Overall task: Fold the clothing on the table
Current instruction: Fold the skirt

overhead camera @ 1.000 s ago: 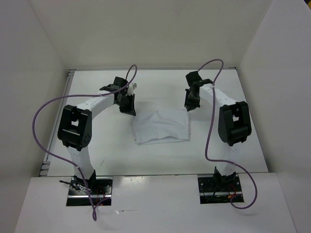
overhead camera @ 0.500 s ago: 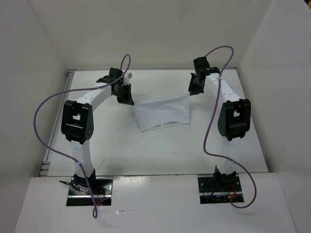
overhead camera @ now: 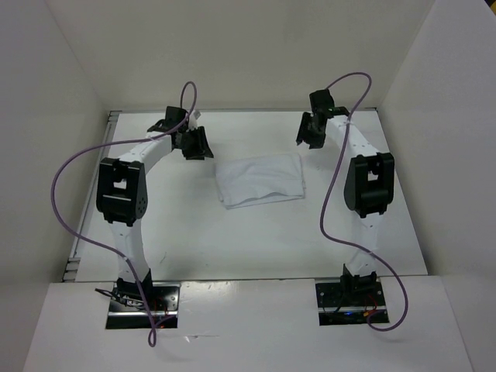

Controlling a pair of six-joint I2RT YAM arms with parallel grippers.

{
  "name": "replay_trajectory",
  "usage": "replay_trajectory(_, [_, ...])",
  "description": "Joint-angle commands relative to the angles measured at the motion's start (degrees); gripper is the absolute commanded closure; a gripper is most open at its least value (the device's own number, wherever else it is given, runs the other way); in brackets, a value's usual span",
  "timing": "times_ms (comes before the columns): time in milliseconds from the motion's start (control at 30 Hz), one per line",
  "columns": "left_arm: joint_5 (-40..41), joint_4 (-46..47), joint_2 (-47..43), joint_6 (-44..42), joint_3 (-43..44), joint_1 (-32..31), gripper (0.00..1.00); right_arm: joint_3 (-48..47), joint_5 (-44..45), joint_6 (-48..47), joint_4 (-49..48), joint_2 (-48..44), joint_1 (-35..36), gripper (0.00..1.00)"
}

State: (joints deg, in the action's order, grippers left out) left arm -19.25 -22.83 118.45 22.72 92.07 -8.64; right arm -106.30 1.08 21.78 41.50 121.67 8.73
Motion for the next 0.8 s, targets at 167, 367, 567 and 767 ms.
replay_trajectory(167, [-10.46, 1.38, -11.83, 0.48, -9.97, -0.4, 0.51, 12.6, -0.81, -2.17, -3.26, -7.76, -0.29, 0.46])
replay_trajectory(367, [-13.88, 2.61, -13.95, 1.1, -15.78, -2.07, 0.51, 16.83, -7.32, -2.8, -5.28, -6.88, -1.96, 0.46])
replay_trajectory(567, [-13.89, 2.09, -14.48, 0.58, -15.78, -2.08, 0.51, 17.96, -9.61, -2.8, -7.56, -2.93, -1.96, 0.51])
replay_trajectory(767, [-16.61, 1.39, -15.01, 0.05, -13.59, -2.08, 0.51, 20.25, -10.93, -2.27, -8.8, 0.33, -1.96, 0.61])
